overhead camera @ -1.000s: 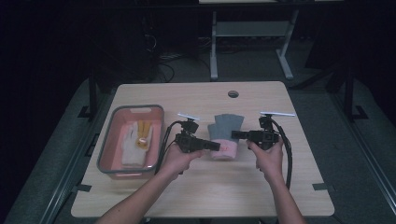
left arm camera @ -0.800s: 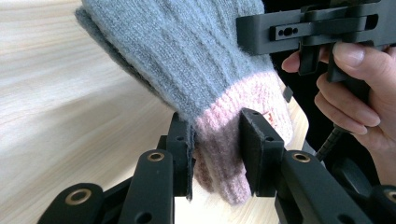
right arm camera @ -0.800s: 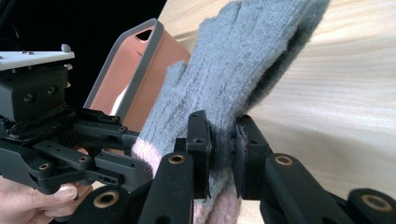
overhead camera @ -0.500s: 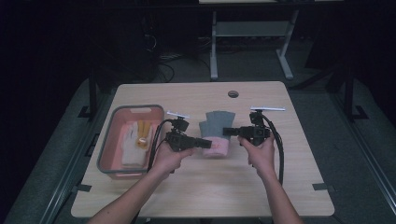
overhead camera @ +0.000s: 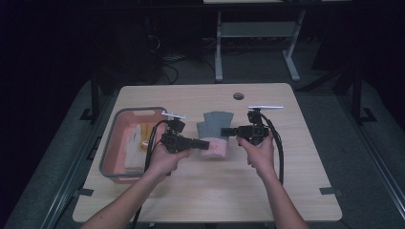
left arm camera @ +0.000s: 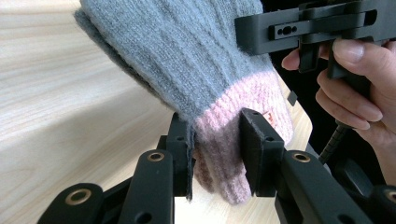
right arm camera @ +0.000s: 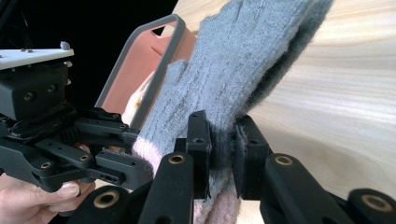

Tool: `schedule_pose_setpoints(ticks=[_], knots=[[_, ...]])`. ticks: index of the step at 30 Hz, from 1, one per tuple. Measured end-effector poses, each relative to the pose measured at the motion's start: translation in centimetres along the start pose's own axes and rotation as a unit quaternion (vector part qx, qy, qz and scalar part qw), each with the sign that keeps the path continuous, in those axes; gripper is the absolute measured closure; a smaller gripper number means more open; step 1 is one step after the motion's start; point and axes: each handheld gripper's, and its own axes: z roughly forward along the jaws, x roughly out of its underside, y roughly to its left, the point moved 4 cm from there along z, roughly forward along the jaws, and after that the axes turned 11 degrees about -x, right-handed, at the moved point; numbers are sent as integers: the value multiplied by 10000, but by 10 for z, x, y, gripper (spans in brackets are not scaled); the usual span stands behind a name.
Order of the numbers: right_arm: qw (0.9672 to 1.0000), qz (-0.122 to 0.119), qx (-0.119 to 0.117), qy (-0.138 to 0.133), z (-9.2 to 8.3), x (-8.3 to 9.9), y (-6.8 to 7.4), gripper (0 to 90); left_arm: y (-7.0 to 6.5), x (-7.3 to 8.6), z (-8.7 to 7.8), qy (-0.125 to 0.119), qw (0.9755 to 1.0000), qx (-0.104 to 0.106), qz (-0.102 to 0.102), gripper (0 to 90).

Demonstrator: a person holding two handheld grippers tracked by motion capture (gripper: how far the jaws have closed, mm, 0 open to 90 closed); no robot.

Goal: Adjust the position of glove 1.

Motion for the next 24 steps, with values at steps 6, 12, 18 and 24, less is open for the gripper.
schedule_pose_setpoints(ticks=[6, 12, 18, 24], knots=[[10000, -35, -19, 73, 7, -2, 6, 783, 5, 0, -8, -40, 10000, -8, -19, 667], [9998, -118, -48, 154, 17, -8, 15, 783, 12, -1, -21, -97, 9999, -60, -37, 667], [9995, -199, -51, 236, 29, -12, 24, 784, 18, 1, -32, -148, 9998, -132, -71, 667], [9992, -263, -85, 296, 36, -13, 33, 783, 21, 2, -43, -219, 9995, -192, -79, 667]])
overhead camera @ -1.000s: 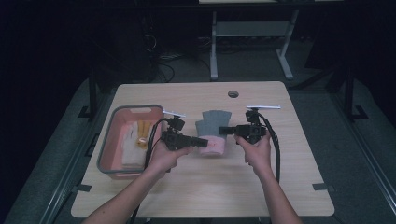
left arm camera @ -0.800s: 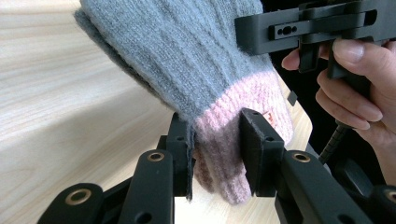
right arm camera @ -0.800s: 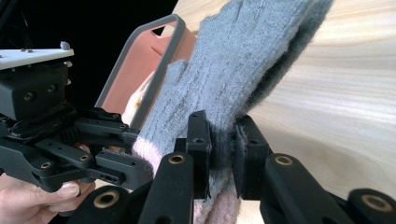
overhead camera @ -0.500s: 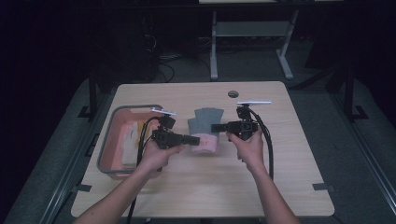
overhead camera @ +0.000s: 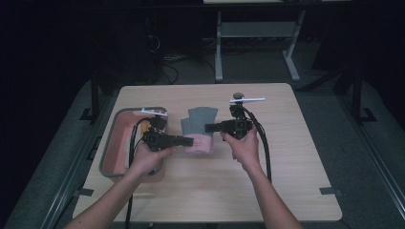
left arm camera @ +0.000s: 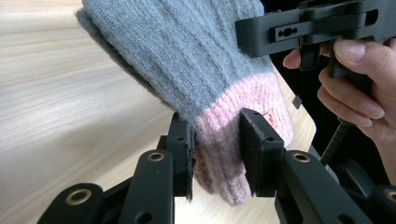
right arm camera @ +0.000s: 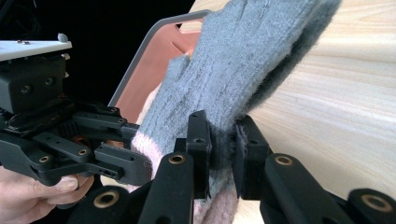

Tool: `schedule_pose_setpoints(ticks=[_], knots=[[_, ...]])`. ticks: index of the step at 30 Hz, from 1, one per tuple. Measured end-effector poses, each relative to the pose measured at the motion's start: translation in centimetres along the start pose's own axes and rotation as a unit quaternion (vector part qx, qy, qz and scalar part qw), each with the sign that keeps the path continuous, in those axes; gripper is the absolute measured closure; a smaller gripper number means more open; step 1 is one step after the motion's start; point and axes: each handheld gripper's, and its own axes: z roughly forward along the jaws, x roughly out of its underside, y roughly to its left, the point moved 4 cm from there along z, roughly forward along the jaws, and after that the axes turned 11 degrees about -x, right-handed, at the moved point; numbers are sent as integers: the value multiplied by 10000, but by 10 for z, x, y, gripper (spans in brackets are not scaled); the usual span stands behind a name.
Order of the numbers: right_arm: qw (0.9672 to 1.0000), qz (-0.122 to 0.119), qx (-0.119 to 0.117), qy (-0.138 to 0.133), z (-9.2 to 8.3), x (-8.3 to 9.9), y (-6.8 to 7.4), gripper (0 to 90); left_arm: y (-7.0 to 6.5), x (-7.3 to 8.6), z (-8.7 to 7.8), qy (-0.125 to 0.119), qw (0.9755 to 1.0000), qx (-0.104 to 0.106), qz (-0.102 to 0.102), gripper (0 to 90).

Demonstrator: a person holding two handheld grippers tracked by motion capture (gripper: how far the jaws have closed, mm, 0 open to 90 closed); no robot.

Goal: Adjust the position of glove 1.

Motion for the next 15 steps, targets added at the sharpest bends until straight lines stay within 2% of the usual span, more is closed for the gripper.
schedule_pose_setpoints(ticks=[3, 4, 15], knots=[[10000, -52, -7, 21, 3, -2, 3, 783, 3, 0, -5, -34, 9999, -16, 93, 667], [10000, -70, 0, 32, 4, -2, 5, 783, 3, 0, -6, -43, 10000, -35, 27, 667], [9998, -156, -101, 62, 19, -7, 17, 784, 11, 2, -25, -138, 9998, -141, 3, 667]])
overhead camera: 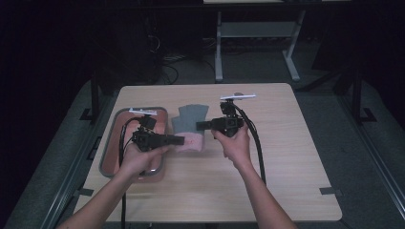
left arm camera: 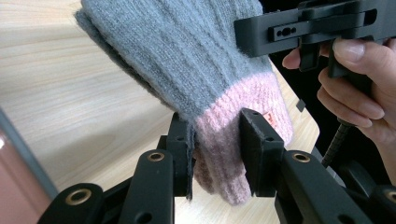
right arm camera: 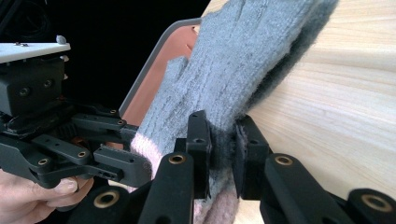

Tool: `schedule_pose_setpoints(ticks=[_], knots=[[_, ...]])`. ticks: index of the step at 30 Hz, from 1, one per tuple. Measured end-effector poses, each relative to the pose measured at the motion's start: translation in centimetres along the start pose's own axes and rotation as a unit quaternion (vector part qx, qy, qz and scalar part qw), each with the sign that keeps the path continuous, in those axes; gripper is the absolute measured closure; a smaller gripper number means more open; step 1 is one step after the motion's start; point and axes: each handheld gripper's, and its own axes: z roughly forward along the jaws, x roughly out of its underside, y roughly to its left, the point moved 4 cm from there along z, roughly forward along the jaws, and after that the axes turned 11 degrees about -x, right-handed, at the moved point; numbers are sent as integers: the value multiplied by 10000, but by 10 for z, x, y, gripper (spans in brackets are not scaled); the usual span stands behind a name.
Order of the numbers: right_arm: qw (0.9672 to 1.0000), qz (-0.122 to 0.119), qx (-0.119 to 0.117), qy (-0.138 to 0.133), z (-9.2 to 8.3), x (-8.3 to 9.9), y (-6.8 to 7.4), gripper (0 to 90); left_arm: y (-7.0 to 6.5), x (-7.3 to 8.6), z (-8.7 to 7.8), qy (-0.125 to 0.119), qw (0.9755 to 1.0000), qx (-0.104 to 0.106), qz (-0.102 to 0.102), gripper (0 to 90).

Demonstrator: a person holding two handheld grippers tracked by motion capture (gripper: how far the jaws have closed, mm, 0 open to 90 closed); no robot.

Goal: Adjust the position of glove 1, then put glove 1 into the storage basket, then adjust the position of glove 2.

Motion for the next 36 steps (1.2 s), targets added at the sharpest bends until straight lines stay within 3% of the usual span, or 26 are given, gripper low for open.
schedule_pose_setpoints(ticks=[21, 36], knots=[[9996, -154, -186, 156, 42, -9, 24, 784, 27, 9, -37, -192, 9995, -191, -143, 667], [9990, -238, -267, 267, 63, -14, 33, 784, 42, 14, -52, -251, 9990, -268, -249, 668]])
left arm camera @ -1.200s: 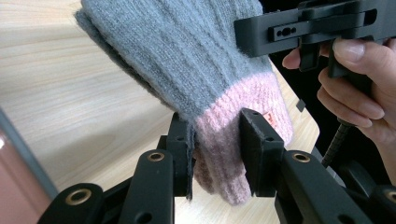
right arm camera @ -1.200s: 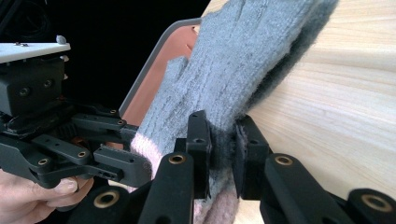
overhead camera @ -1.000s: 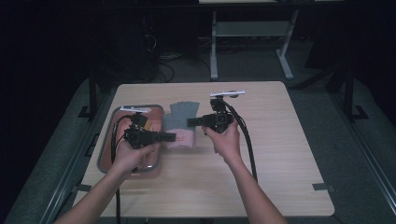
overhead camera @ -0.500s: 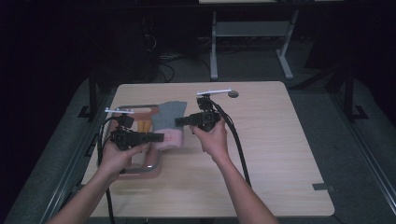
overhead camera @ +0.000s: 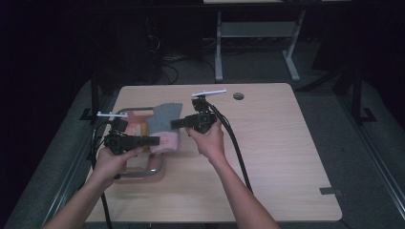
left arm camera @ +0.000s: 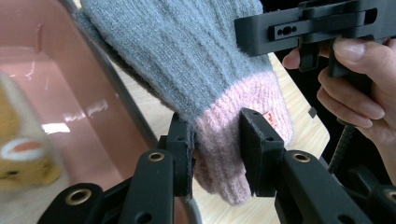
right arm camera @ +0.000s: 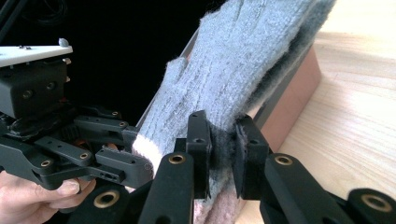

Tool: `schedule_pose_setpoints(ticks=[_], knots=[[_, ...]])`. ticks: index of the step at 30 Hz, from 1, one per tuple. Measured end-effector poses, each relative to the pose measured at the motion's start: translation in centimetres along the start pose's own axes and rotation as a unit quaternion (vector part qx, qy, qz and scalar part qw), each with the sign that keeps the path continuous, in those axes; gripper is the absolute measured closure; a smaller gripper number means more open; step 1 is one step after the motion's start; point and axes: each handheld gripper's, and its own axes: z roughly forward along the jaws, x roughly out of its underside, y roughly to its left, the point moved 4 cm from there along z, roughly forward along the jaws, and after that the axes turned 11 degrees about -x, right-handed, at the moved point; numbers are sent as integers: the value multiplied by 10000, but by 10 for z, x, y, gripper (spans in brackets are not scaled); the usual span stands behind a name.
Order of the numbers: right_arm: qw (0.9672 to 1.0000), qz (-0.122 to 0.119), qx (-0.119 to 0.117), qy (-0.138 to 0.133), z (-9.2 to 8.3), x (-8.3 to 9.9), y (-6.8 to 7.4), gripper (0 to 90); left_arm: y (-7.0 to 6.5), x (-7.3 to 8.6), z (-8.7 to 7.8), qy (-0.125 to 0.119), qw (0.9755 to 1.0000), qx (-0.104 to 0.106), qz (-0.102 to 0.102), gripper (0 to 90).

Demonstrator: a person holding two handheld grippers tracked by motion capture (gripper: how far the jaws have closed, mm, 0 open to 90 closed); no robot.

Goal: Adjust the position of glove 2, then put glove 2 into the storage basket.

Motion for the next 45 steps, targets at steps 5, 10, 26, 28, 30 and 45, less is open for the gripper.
schedule_pose_setpoints(ticks=[5, 10, 26, 28, 30, 45], knots=[[10000, 21, -95, 7, 11, -2, 2, 784, 8, 2, -7, -5, 10000, -57, -49, 667], [9999, -1, -142, 90, 23, -5, 4, 784, 17, 4, -13, -19, 9999, -82, -116, 668], [9991, 35, -386, 186, 51, -8, 10, 783, 39, 11, -28, -14, 9994, -187, -285, 678], [9989, 54, -431, 188, 53, -8, 11, 784, 42, 12, -29, -7, 9994, -204, -280, 679], [9988, 26, -453, 184, 56, -8, 11, 784, 44, 12, -30, -28, 9993, -224, -305, 679], [9983, 96, -484, 308, 83, -5, 9, 782, 66, 20, -36, 153, 9984, -351, -410, 683]])
